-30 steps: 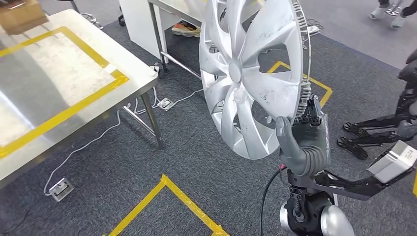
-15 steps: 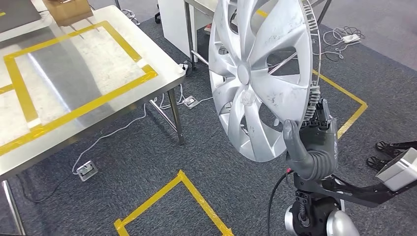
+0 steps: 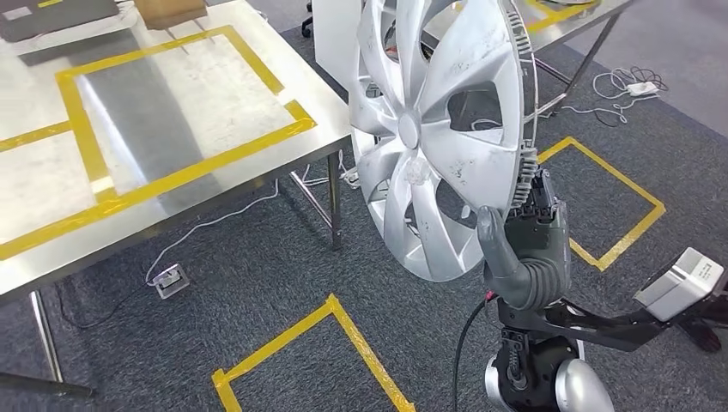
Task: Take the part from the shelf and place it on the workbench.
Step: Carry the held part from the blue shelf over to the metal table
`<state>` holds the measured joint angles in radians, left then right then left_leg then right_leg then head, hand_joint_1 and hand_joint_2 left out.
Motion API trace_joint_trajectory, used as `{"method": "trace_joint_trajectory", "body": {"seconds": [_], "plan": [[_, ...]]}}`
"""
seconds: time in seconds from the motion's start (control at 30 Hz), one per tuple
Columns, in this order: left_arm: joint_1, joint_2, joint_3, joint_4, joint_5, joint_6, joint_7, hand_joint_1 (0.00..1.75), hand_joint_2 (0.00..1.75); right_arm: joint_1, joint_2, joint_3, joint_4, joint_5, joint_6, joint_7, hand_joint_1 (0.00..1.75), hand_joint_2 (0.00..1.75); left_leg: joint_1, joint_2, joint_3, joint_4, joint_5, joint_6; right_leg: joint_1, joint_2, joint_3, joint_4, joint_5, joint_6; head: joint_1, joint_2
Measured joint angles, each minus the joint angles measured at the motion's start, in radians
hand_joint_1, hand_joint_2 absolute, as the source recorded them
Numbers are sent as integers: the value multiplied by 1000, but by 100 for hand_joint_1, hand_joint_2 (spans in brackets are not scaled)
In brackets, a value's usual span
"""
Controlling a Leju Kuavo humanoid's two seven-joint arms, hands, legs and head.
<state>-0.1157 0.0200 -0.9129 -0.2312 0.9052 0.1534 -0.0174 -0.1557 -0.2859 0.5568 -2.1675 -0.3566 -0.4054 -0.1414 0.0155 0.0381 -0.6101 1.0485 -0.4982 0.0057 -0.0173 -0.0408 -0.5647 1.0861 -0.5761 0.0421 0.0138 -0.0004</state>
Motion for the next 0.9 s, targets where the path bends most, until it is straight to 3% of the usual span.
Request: {"method": "trace_joint_trajectory", "body": {"seconds": [0.07, 0.1, 0.13, 0.17, 0.27, 0.33, 0.4, 0.47, 0.53, 0.6, 0.63, 0.67, 0.7, 0.77, 0.83, 0.9], "plan": [[0, 1, 0, 0, 0, 0, 0, 0, 175, 2, 0, 0, 0, 0, 0, -1, 175, 175, -3, -21, -2, 0, 2, 7, 0, 28, -56, 135, -68, 1, 14, 0], [0, 1, 0, 0, 0, 0, 0, 0, 175, 3, 0, 0, 0, -1, 0, -1, 175, 175, -6, -33, -3, 0, 3, 9, 1, 32, -82, 191, -86, -1, 20, 0], [0, 1, 0, 0, 0, 0, 0, 0, 175, 5, 0, 0, 0, -1, 0, -1, 175, 175, -9, -45, -2, 1, 4, 11, 2, 34, -95, 215, -84, -5, 25, 0], [0, 1, 0, 0, 0, 0, 1, 0, 175, 6, 0, 0, 0, -2, 0, -2, 175, 175, -12, -59, -2, 1, 4, 12, 4, 37, -91, 200, -61, -11, 30, 0], [-1, 0, 0, 0, 0, 0, 3, 0, 175, 6, 0, 0, 0, -2, 0, -4, 175, 175, -17, -95, 1, 0, 7, 12, 13, 70, -15, 17, 43, -44, 39, 0], [-1, -1, 0, 0, 0, 0, 5, 0, 175, 6, 0, 0, 0, -3, 0, -5, 175, 175, -14, -113, -4, 0, 12, 6, 19, 86, 12, -46, 62, -57, 38, 0], [0, -1, 0, 0, 0, 0, 7, 0, 175, 5, 0, 0, 0, -4, 0, -6, 175, 175, -11, -123, -12, -3, 18, -6, 20, 75, 18, -65, 64, -59, 42, 0], [1, 1, 0, 1, 0, 0, 8, 0, 175, 6, 1, 0, 0, -4, 0, -8, 175, 175, -14, -87, -25, 12, 1, -17, 17, 58, 26, -92, 74, -60, 40, 0], [0, 2, 0, 1, 0, 0, 8, 0, 175, 8, 3, -1, 0, -4, 0, -10, 175, 175, -14, -41, -63, 95, -56, -27, 14, 41, 30, -107, 82, -60, 27, 0], [0, 2, 0, 1, 0, 0, 8, 0, 175, 12, 4, -1, 0, -4, 0, -13, 175, 175, -6, -35, -113, 210, -109, -37, 13, 23, 28, -106, 82, -60, 12, 0], [1, 3, 0, 1, 0, 0, 8, 0, 175, 14, 4, 0, 1, -4, 0, -13, 175, 175, -3, -35, -124, 237, -112, -42, 12, 13, 28, -104, 81, -59, 7, 0], [1, 4, 0, 1, 0, 0, 8, 0, 175, 15, 4, 0, 1, -5, 0, -13, 175, 175, 0, -33, -115, 226, -96, -47, 10, 4, 28, -101, 79, -56, 1, 0], [1, 5, 0, 1, 0, 0, 8, 0, 175, 15, 4, 0, 1, -5, 0, -13, 175, 175, 2, -26, -89, 181, -67, -51, 8, -4, 28, -96, 76, -51, -4, 0], [0, 6, 0, 1, 0, -1, 8, 0, 175, 15, 6, 0, 1, -6, 0, -14, 175, 175, 2, 14, -22, 60, -18, -53, 8, -17, 27, -82, 65, -37, -14, 0], [0, 6, 0, 1, 0, -2, 8, 0, 175, 14, 6, 0, 1, -6, 0, -15, 175, 175, -3, 40, 5, 6, -10, -37, 12, -26, 25, -71, 58, -25, -17, 0], [0, 6, 0, 1, 0, -2, 8, 0, 175, 14, 6, -1, 1, -7, 0, -15, 175, 175, -6, 27, 2, 5, -8, -15, 12, -37, 25, -70, 57, -18, -13, 0]]}}
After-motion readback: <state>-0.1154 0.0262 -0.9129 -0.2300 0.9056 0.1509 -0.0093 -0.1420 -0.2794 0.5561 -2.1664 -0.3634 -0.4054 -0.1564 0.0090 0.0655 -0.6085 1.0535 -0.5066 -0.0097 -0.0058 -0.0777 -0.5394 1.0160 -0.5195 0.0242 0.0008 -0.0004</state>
